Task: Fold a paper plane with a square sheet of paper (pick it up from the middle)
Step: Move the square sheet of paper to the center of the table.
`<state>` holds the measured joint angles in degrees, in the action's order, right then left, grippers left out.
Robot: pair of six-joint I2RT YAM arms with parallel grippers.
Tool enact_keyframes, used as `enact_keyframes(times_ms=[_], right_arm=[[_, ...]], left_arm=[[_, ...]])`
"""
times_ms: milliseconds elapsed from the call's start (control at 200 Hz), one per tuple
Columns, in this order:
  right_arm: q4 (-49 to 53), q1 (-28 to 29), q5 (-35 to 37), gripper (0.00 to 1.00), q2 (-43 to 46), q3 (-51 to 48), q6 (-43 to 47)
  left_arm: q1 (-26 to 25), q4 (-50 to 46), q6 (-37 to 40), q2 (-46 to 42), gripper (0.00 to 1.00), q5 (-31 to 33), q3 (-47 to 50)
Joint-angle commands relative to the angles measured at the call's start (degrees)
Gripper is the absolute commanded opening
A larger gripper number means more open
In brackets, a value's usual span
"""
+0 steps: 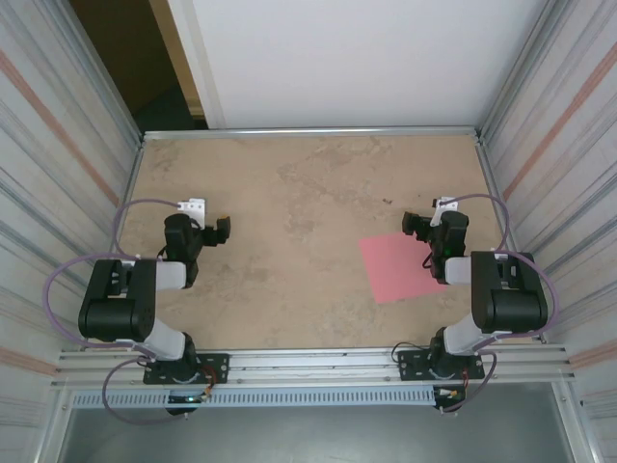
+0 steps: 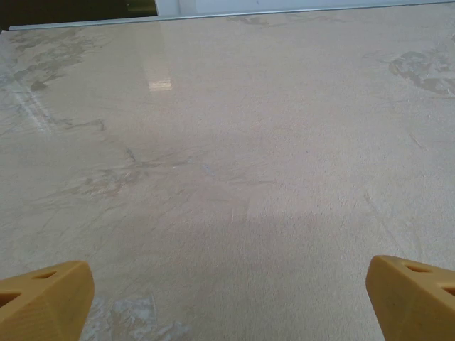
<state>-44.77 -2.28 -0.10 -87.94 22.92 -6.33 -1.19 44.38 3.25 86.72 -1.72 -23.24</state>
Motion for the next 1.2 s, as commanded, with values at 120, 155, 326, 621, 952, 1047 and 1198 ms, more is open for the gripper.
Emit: enact_keyframes(times_ms=[120,155,326,621,952,1047,1198], right_arm=[[-0.08,-0.4,-0.38,0.99,-0.28,0.92,1.4],[-0.06,-0.38,-0.37,0.99,-0.31,0.92,1.33],[0.03,-0.38,-0.43,0.99,-0.39,0.99,1.38],[0.11,-0.46,-0.46,0.99,-0.39,1.12,1.27],[0.95,0.6,-0.82,0.99,1.69,0.76,2.68],[9.98,2.86,1.49,0.99,6.65,3.2,4.37],[21.99,5.95,4.59,0.99,12.83,7.96,3.49]], left_arm=[[-0.05,0.77,0.89,-0.06,0.99,0.14,-0.4],[-0.02,0.79,0.89,0.02,0.99,0.13,-0.39],[-0.01,0.77,0.9,-0.06,0.99,0.16,-0.4],[0.27,0.6,0.73,0.04,0.99,-0.39,-0.57],[-0.19,1.39,0.53,-0.82,0.99,1.21,0.14],[-0.39,1.49,-0.83,-4.42,0.99,5.34,1.78],[-0.39,-13.96,-4.76,-15.33,0.99,8.82,-0.71]])
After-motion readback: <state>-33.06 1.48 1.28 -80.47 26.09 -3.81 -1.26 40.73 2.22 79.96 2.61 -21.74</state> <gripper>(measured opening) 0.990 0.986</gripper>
